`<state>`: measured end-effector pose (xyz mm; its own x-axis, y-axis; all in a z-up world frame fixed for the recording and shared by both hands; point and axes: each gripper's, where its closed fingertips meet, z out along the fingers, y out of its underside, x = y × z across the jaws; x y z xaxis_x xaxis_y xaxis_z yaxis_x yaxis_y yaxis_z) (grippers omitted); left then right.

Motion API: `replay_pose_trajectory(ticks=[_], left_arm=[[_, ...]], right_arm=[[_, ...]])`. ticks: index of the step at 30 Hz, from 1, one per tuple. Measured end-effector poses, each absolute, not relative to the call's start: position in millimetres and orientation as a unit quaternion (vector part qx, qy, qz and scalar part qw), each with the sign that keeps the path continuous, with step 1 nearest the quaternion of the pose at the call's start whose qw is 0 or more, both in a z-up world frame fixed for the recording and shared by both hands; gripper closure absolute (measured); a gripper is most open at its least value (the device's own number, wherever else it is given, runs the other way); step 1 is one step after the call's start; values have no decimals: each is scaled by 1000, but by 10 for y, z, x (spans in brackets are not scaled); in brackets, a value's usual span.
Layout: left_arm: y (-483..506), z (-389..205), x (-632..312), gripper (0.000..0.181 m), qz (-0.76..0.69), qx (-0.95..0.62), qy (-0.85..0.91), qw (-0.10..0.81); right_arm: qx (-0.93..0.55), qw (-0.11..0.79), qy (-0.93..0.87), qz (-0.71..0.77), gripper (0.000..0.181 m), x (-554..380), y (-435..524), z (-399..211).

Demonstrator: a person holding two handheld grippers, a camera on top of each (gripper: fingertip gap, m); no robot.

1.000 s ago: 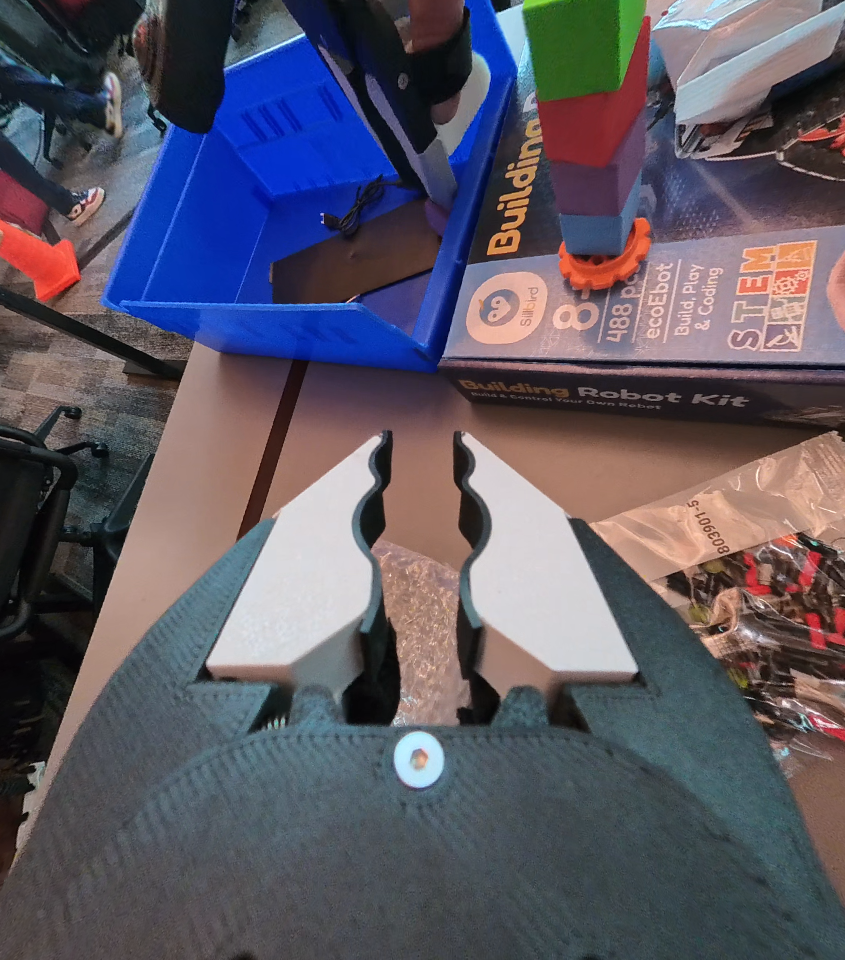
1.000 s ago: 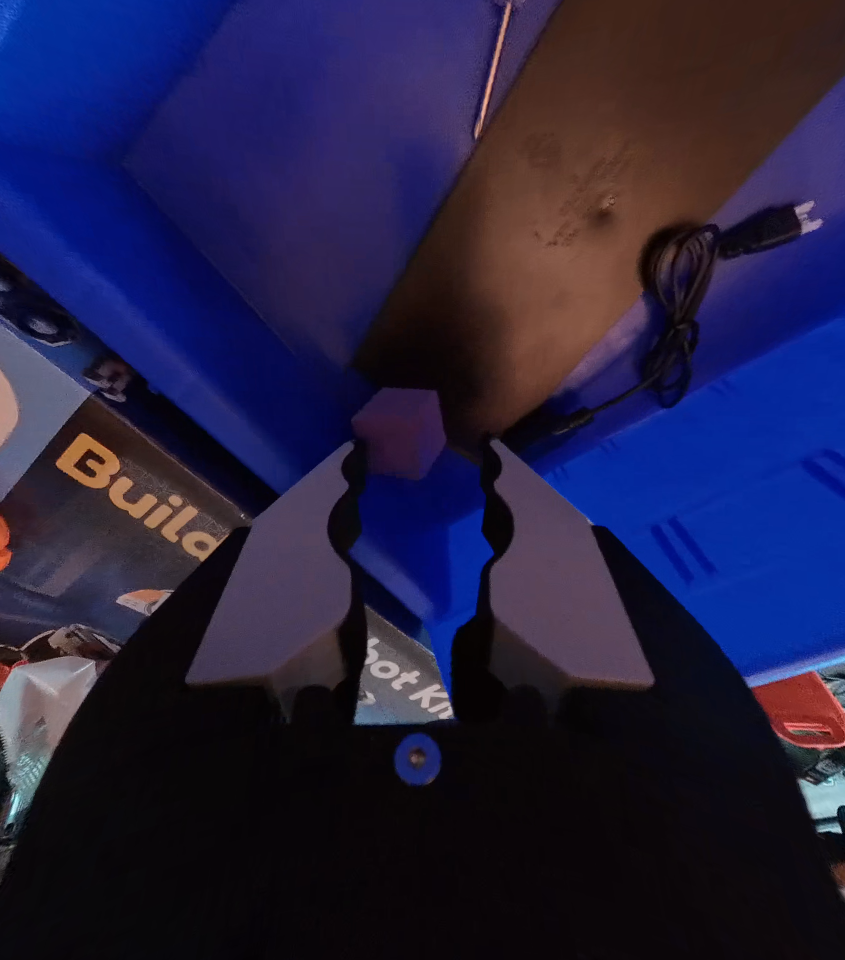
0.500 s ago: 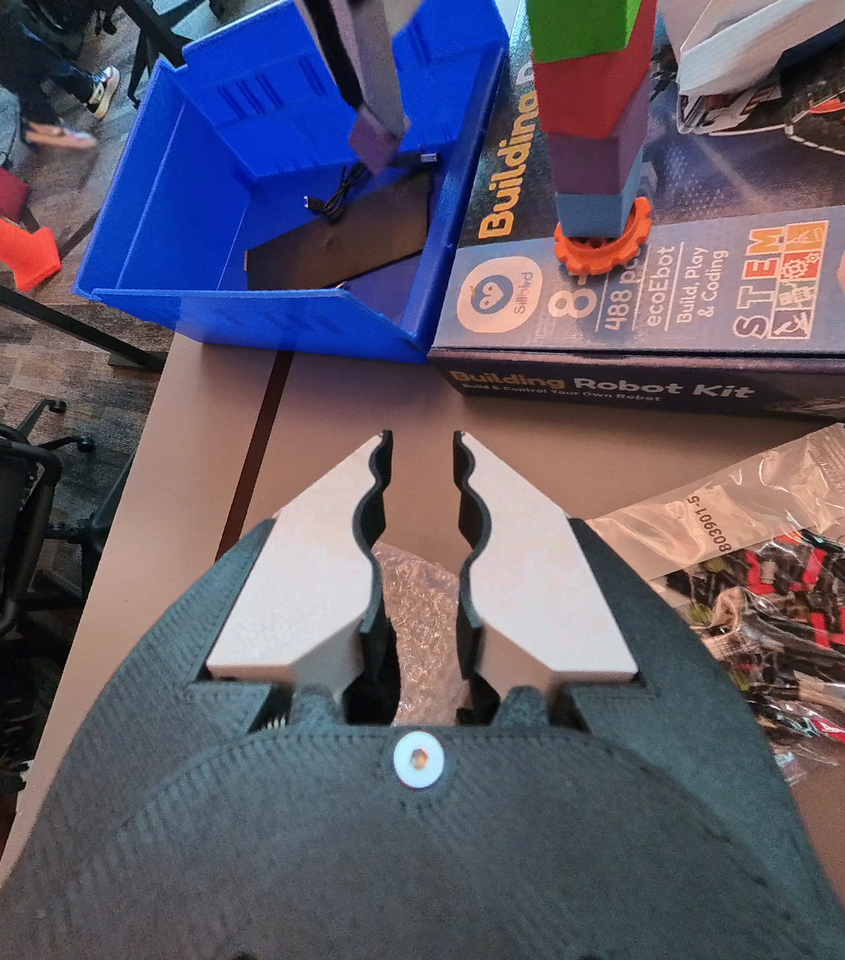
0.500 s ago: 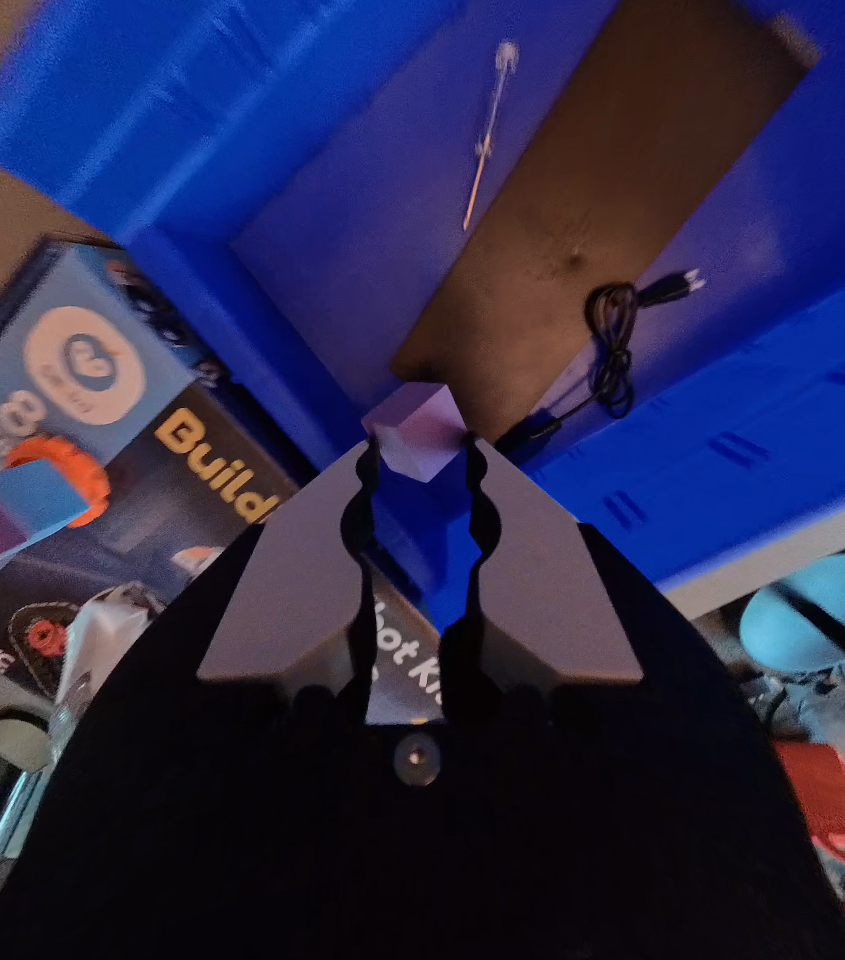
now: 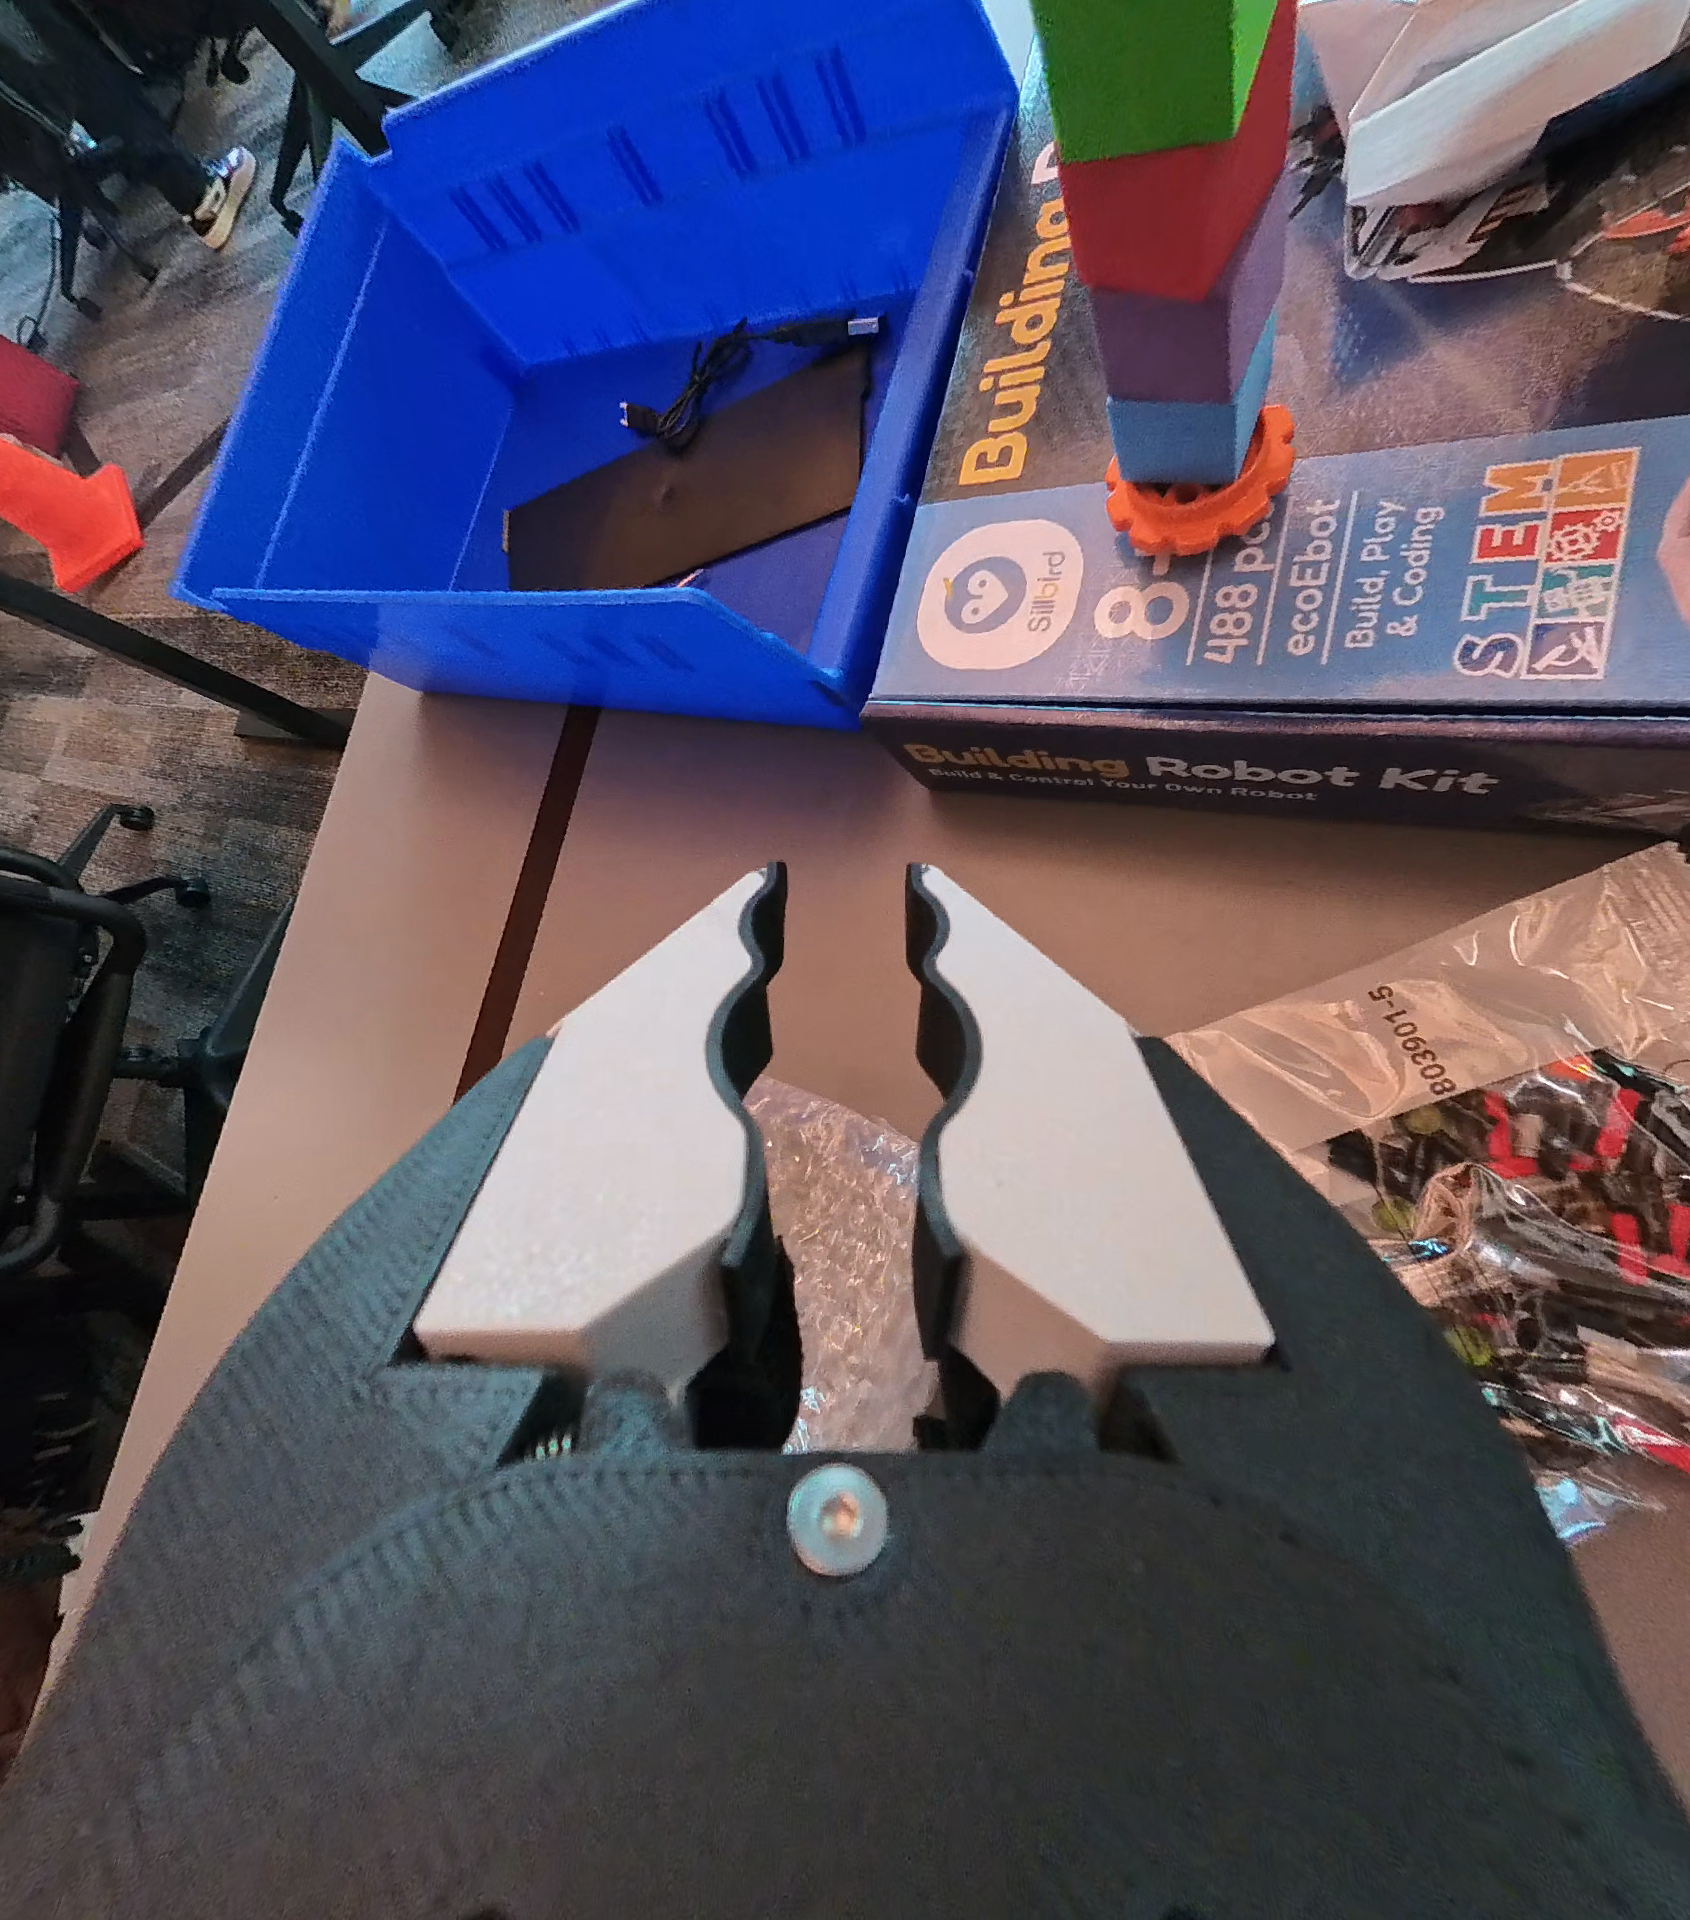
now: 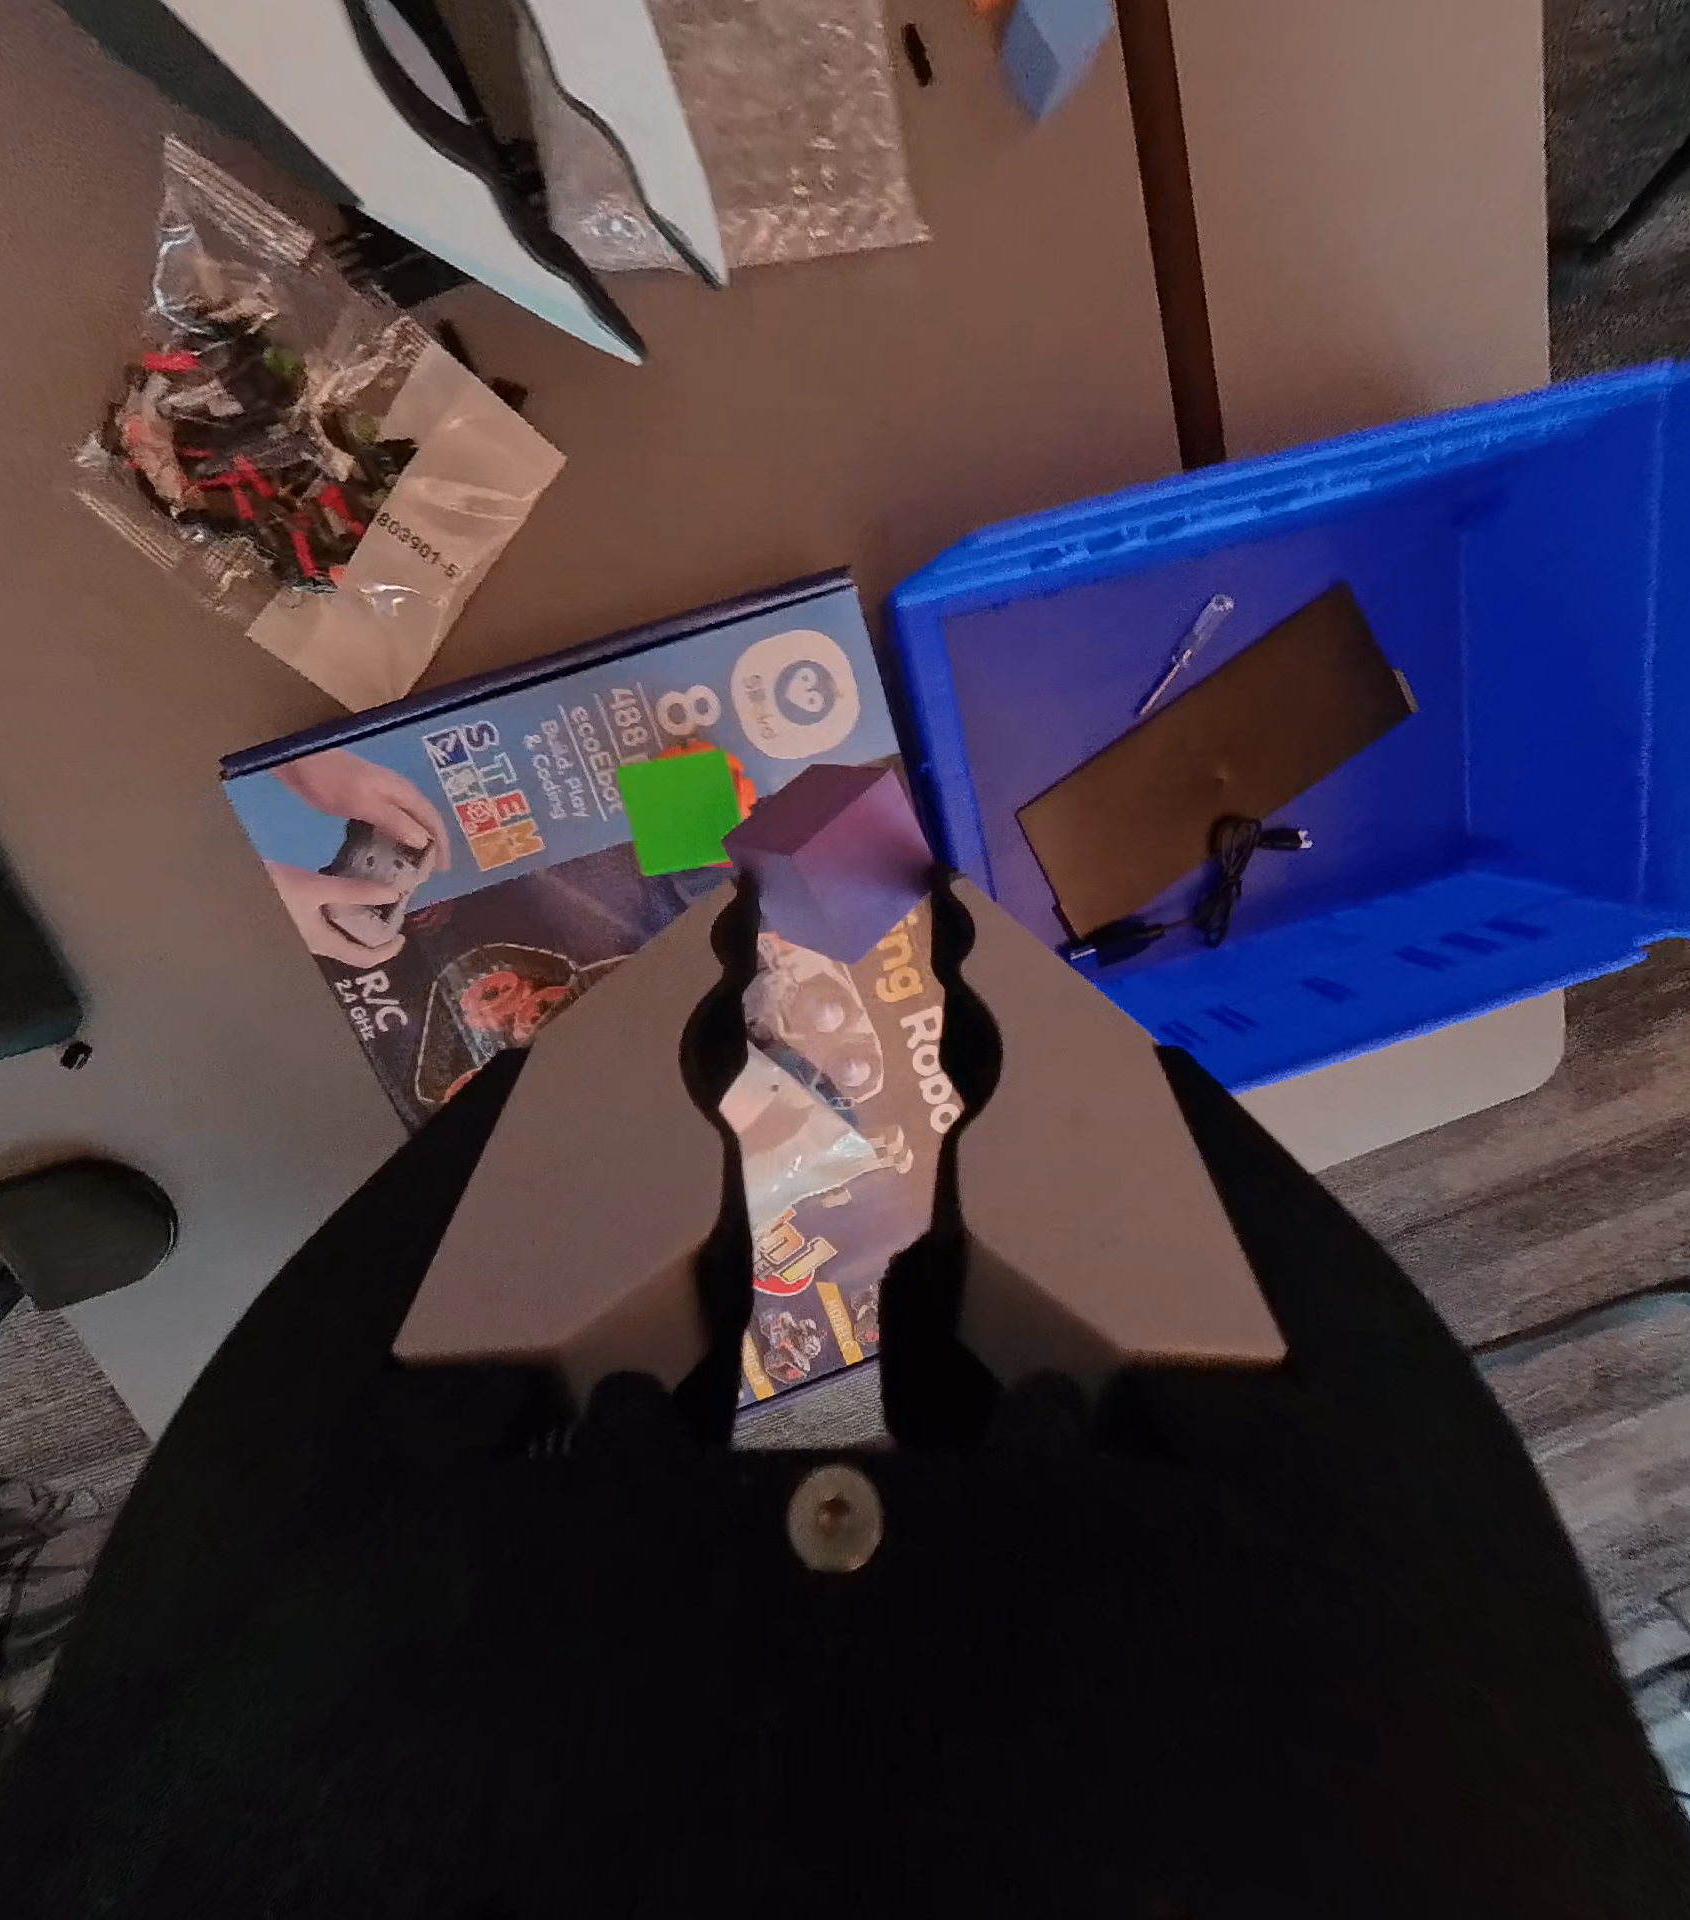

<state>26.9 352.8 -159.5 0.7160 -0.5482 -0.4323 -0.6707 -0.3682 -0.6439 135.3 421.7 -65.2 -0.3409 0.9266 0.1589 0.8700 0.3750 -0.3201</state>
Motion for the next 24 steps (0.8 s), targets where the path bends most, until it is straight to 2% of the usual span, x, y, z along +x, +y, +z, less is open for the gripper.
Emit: replay_pose_trajectory(ticks=[9, 24], left_arm=[[3519, -1550, 261, 160, 75, -821, 370, 427], [3523, -1585, 250, 159, 77, -822, 372, 424]], right_arm=[[-542, 171, -823, 20, 149, 1390, 3989, -755], [-547, 187, -816, -10, 146, 1383, 3968, -877]])
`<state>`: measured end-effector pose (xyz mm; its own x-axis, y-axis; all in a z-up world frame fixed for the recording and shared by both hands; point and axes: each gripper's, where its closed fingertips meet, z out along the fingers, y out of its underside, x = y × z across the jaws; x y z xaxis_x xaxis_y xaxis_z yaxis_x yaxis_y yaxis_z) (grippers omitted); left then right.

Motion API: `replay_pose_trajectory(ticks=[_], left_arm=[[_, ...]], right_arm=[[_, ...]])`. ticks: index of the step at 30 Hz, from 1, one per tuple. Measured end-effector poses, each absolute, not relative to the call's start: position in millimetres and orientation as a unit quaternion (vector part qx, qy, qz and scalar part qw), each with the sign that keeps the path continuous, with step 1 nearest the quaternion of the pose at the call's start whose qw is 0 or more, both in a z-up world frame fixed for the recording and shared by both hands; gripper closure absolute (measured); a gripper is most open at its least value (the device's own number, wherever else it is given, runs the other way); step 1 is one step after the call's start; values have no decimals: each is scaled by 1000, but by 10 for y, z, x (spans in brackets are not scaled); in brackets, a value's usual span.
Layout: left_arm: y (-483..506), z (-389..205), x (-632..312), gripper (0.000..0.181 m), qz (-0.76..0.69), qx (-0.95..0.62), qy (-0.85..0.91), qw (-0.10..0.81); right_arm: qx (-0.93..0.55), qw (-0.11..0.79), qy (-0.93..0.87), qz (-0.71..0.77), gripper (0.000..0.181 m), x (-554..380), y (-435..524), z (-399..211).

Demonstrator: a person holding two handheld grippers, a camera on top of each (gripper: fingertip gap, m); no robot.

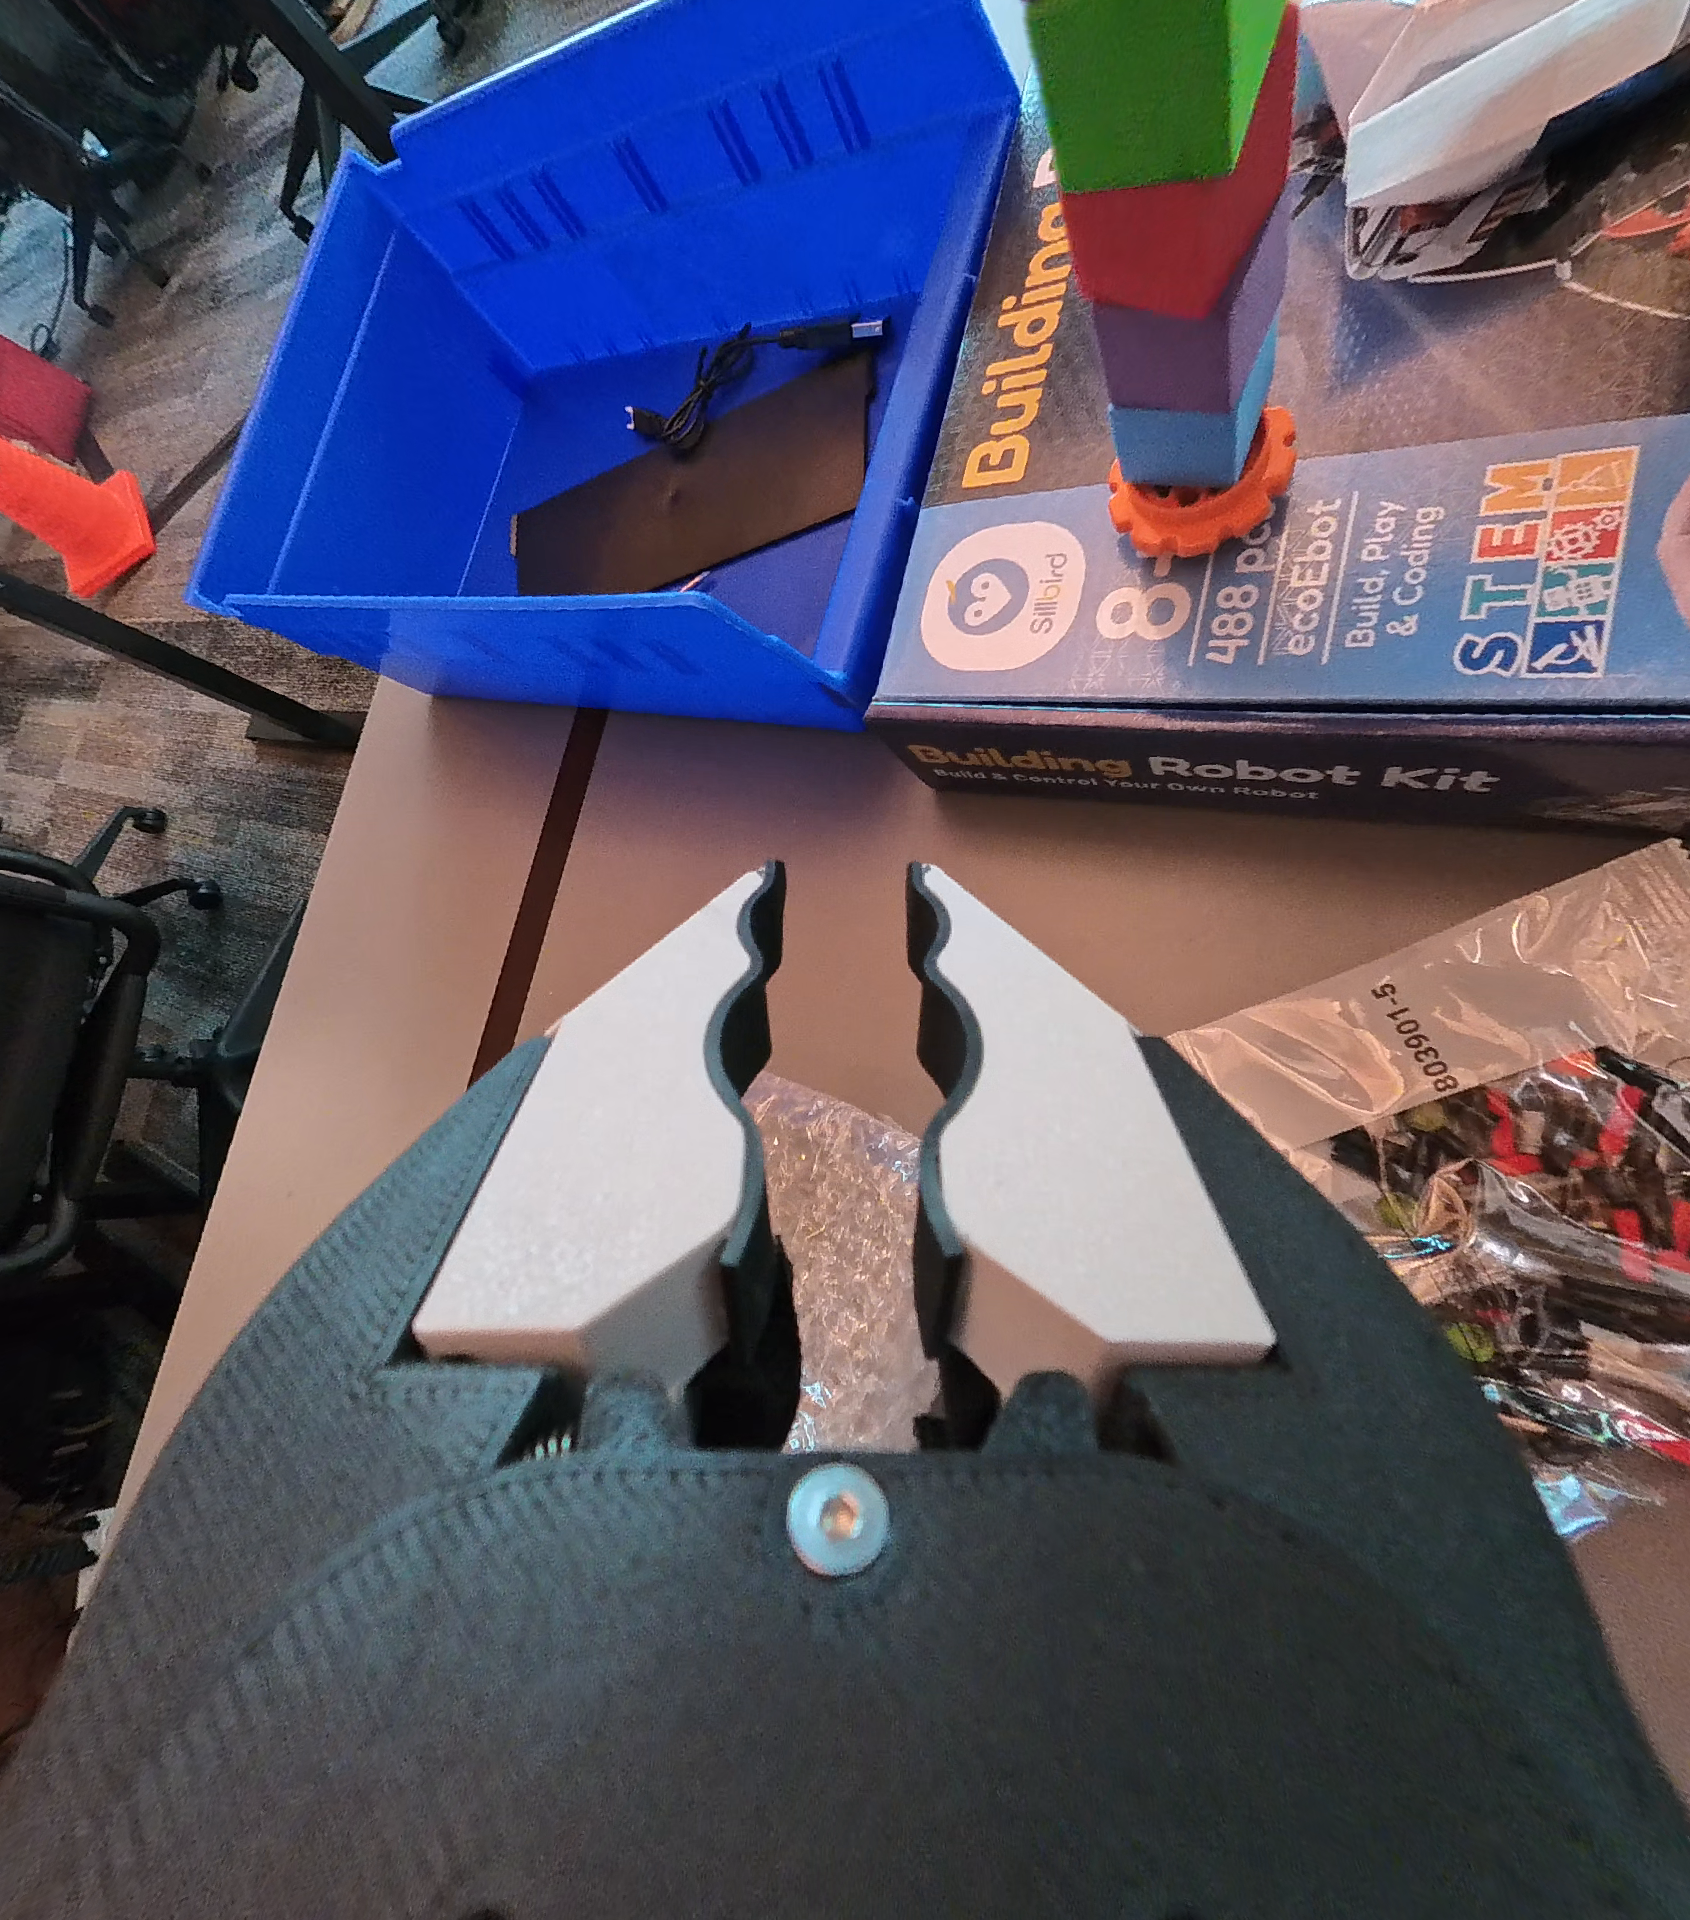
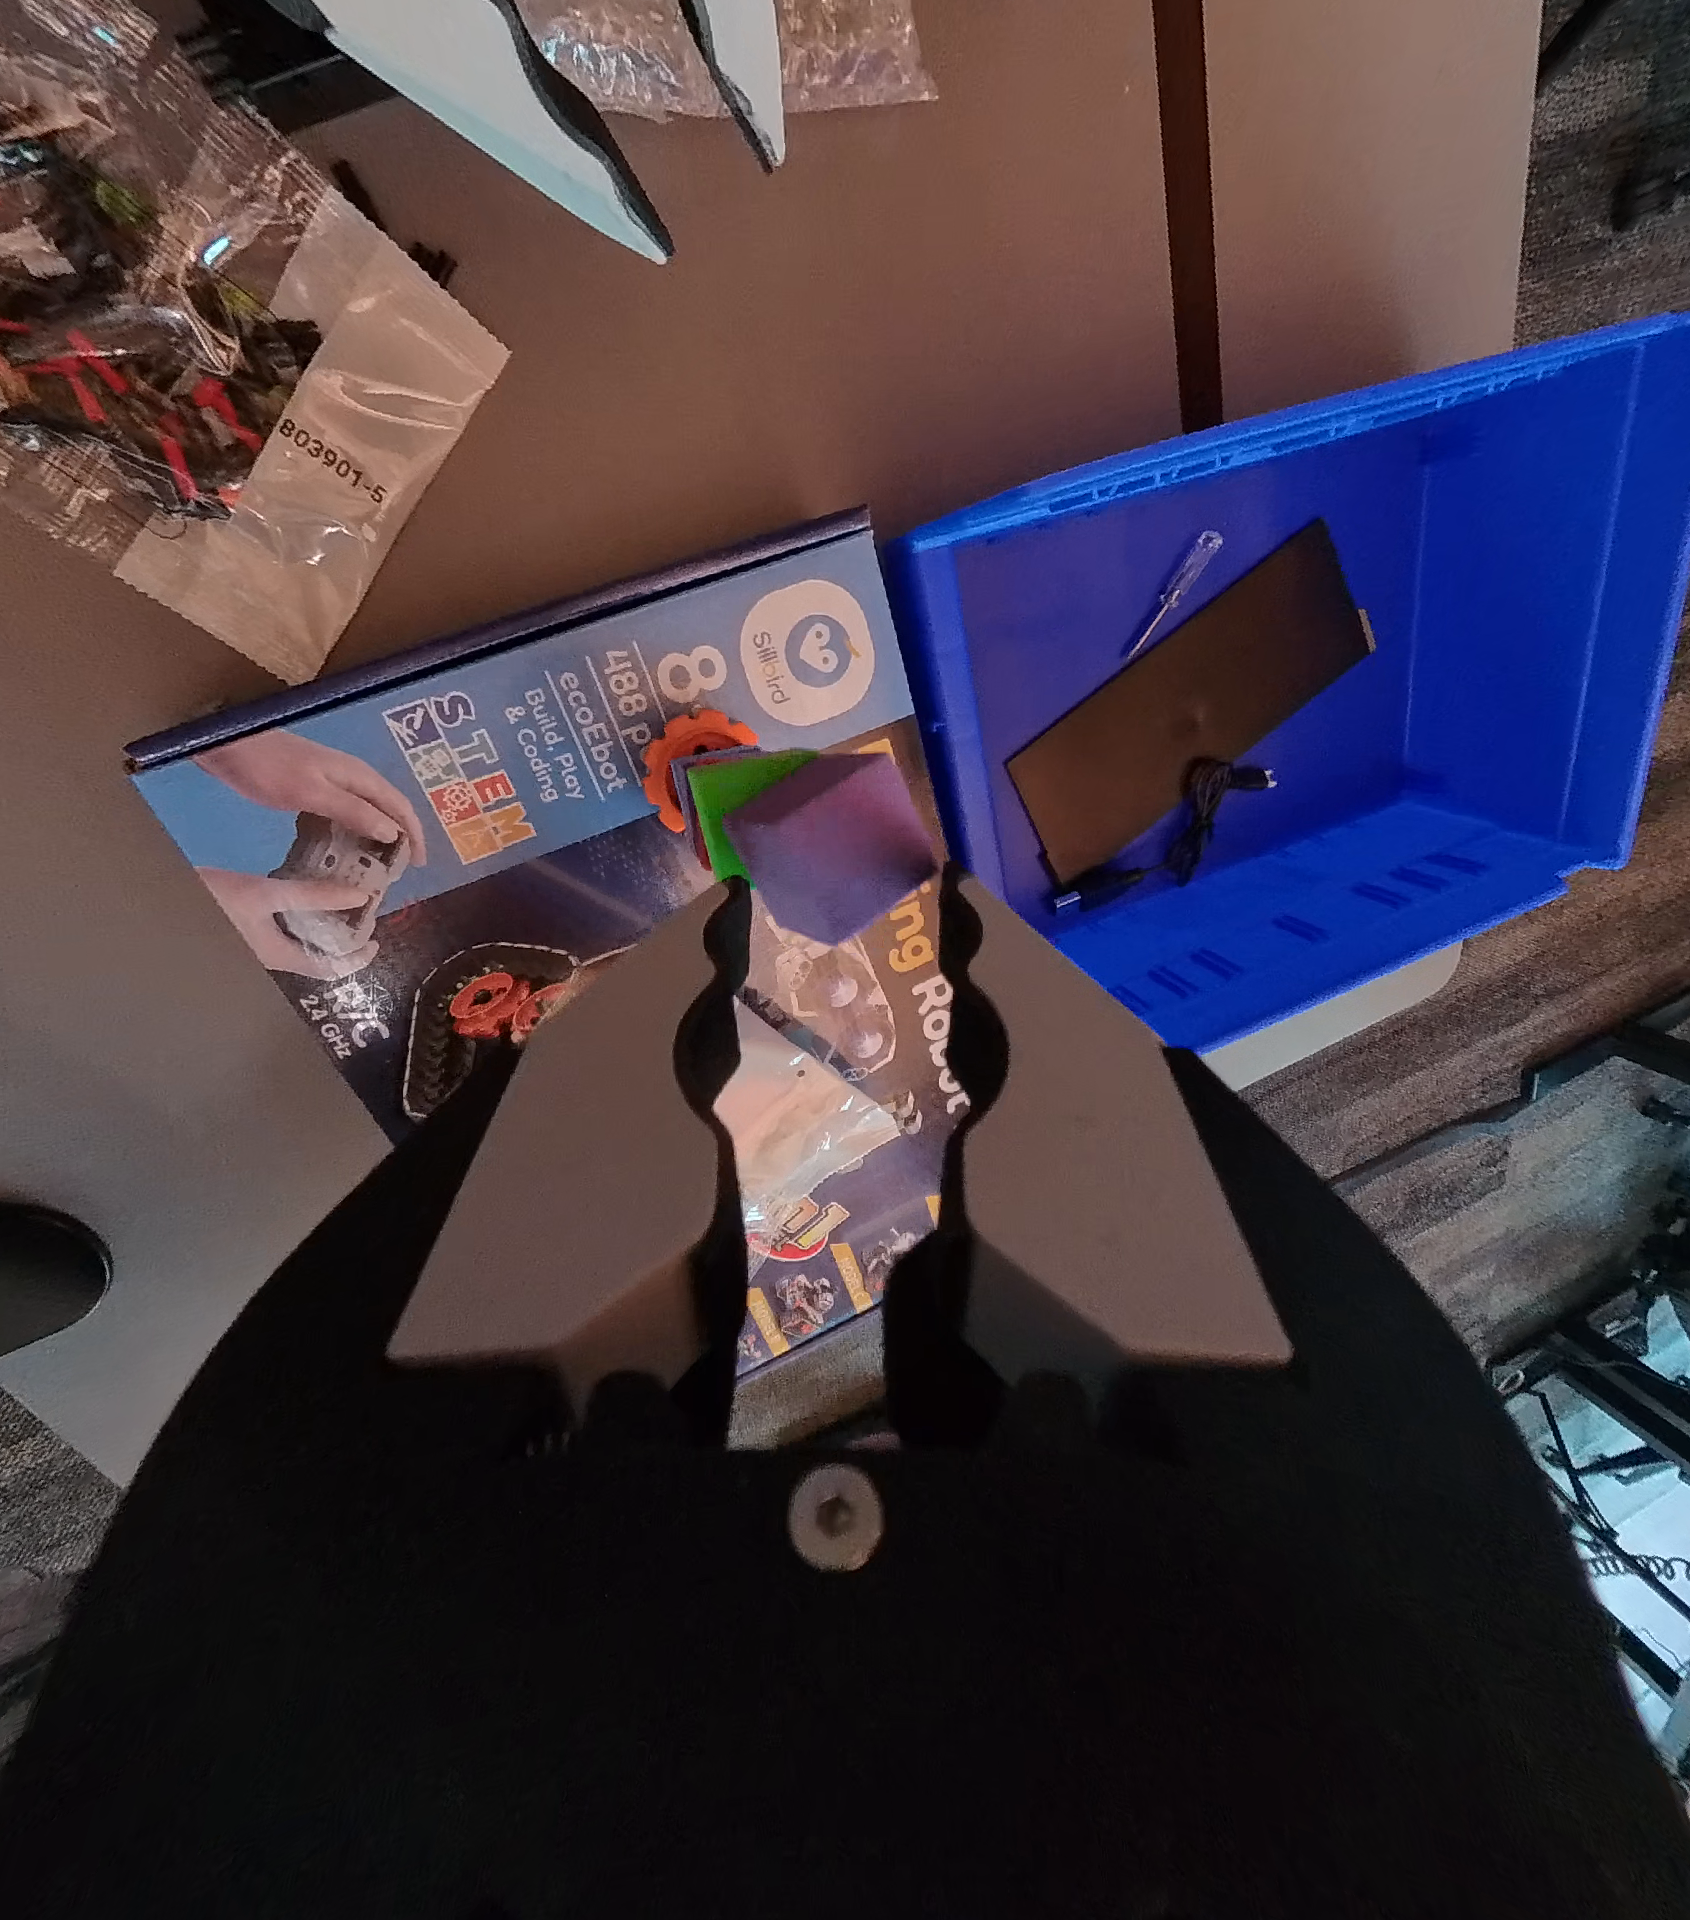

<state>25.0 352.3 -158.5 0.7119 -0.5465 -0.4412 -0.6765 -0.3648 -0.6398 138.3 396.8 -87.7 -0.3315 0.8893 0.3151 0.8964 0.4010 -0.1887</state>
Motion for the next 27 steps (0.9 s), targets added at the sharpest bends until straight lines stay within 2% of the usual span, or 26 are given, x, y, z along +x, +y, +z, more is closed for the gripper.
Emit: replay_pose_trajectory(ticks=[2, 5, 17, 22, 27], left_arm=[[3522, -1589, 253, 159, 77, -822, 372, 423], [3520, -1590, 257, 159, 76, -822, 373, 423], [3516, -1539, 366, 159, 61, -814, 377, 438], [3574, -1531, 750, 150, 9, -796, 389, 464], [3810, -1696, 1219, 142, -47, -789, 415, 451]], right_arm=[[-547, 184, -817, -14, 146, 1402, 3965, -880], [-544, 179, -820, -9, 157, 1405, 3933, -899], [-567, 169, -806, -24, 157, 1485, 4029, -956], [-572, 159, -804, -22, 158, 1516, 4053, -1001], [-573, 157, -805, -15, 160, 1509, 4029, -1027]])
